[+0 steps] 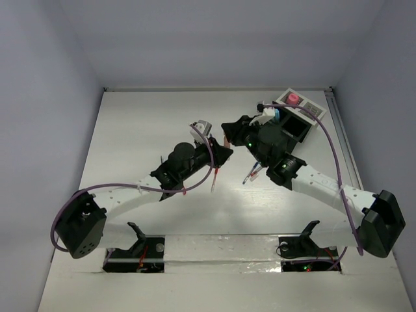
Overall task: Sort the stationery into containers
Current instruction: Close the pen cap on the pen.
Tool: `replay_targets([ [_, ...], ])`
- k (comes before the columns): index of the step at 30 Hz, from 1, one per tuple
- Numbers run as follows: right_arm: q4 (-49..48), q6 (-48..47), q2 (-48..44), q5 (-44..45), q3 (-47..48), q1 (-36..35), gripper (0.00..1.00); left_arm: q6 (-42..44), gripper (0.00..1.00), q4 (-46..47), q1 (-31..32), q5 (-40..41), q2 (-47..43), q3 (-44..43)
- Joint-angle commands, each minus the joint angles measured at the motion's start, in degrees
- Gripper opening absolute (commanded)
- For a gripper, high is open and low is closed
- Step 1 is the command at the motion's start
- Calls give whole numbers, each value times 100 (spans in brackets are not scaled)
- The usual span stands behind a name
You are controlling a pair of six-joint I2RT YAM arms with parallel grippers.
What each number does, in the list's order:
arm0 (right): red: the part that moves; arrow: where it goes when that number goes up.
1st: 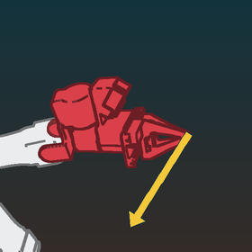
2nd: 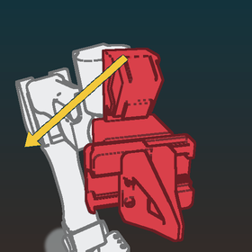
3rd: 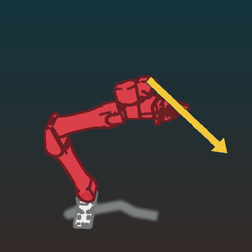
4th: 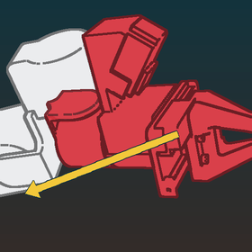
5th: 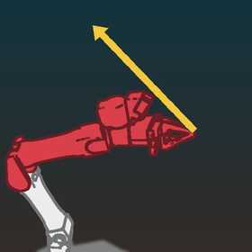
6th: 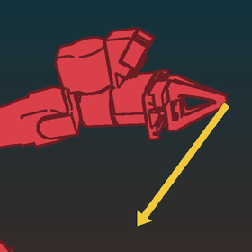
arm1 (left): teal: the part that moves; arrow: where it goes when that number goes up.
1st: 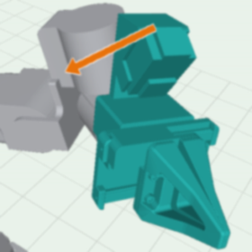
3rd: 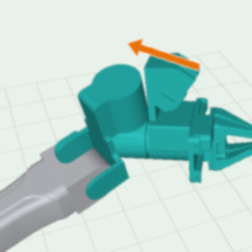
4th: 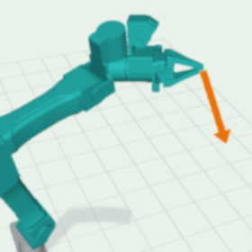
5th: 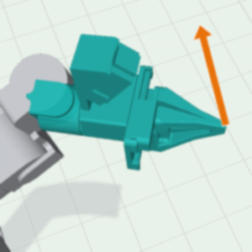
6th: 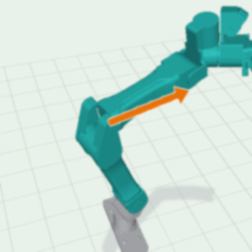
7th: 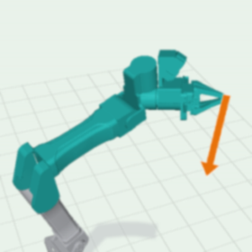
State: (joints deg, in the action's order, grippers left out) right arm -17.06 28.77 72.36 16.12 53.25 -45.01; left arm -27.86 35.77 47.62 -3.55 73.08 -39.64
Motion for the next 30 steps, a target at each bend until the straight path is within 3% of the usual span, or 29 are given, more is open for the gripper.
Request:
replay_targets([
  [1, -245, 120, -90, -126, -288, -16, 1, 140, 0, 668, 2, 144, -48, -430],
  [18, -281, -73, -292, -425, -808, -122, 0, 149, 0, 528, 2, 12, -162, -738],
  [30, 395, -82, -415, -733, -1098, -236, 0, 272, 0, 273, 2, -5, -118, -1178],
])
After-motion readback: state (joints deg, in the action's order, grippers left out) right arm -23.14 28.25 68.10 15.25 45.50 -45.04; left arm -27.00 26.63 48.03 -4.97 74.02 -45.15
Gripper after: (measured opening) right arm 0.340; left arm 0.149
